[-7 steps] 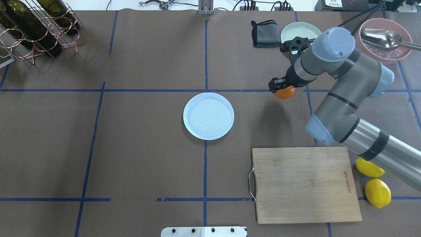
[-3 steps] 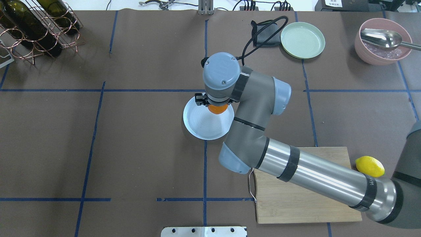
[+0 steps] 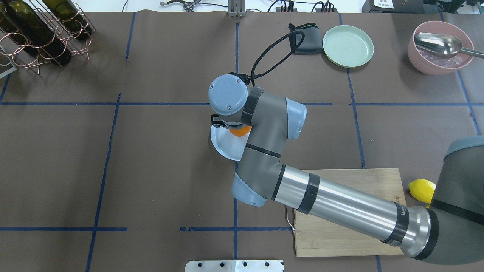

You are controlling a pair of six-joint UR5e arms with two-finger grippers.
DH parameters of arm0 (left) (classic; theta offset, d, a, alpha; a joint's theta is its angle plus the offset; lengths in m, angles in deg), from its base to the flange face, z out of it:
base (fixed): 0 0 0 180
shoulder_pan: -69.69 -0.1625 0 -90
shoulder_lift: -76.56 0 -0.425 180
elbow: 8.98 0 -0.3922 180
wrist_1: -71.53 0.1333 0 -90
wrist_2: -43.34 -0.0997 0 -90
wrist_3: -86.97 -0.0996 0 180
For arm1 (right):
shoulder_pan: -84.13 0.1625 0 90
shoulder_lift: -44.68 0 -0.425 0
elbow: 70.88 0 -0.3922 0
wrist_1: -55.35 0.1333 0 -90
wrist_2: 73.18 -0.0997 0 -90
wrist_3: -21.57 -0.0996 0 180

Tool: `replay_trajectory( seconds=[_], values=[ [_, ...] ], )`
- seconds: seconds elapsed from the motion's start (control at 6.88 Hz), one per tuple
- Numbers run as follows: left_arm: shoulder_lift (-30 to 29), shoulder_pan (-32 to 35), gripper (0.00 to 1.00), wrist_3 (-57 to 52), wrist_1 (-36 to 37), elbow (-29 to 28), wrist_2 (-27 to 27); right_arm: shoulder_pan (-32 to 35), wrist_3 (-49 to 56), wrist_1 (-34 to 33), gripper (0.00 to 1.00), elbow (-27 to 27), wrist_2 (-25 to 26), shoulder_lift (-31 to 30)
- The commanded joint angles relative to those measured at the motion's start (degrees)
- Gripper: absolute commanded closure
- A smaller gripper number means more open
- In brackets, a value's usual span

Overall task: Pick orange to plate
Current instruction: 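Carry the tangerine with the right gripper over the light blue plate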

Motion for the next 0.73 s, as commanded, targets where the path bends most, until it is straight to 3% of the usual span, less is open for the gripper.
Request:
replay_trajectory(
  seconds=[0.0,0.15,0.29,0.58],
  values=[
    [0.0,0.0,0.0,0.0,0.0,0.03,0.0,-0.71,0.02,-0.1,0.17,-0.2,0.89,-0.08],
    [0.0,0.0,0.0,0.0,0.0,0.03,0.0,-0.63,0.1,-0.1,0.0,-0.11,0.89,0.09],
    [0.0,0.0,0.0,0.0,0.0,0.03,0.0,1.12,1.32,-0.36,0.0,1.11,-0.24,0.27],
    [0.0,0.0,0.0,0.26,0.0,0.03,0.0,10.57,10.94,-5.51,0.0,7.58,-11.01,-0.86]
  ],
)
